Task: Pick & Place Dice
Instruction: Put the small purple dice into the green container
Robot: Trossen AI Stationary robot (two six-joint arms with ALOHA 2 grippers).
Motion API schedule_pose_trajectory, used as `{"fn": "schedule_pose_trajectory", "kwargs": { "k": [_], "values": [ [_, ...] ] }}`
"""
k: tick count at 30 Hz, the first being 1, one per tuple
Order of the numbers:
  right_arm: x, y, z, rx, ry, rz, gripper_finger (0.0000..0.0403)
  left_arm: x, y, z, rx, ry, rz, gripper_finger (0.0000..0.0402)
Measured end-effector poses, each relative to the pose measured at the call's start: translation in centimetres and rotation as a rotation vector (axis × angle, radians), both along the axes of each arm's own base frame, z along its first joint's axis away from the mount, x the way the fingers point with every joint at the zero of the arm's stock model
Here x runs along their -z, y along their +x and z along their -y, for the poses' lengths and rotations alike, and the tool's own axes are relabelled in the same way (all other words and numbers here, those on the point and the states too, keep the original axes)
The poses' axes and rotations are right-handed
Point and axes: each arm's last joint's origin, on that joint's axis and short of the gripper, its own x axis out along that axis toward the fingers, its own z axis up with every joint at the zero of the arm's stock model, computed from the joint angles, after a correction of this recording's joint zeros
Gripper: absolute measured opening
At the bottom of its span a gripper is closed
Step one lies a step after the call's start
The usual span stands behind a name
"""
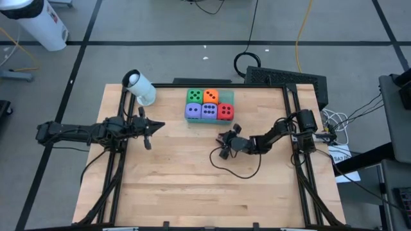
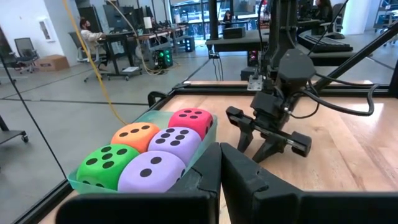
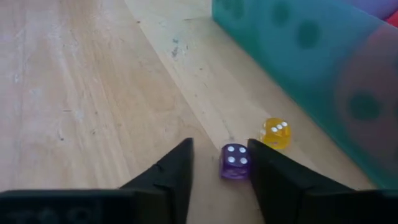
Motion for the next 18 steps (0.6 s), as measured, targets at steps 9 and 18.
{"fn": "schedule_pose_trajectory", "kwargs": {
  "k": [9,18],
  "values": [
    [-0.8,-0.1,-0.1,-0.05,-0.027,-0.026,0.0046,0.0,0.0,0.0,0.0,0.001,0.0,0.0019],
    [-4.1,0.1,-0.6,-0.185,0.025,0.073,0.0067,0.0,0.0,0.0,0.0,0.006,-0.002,0.0019]
  ]
}}
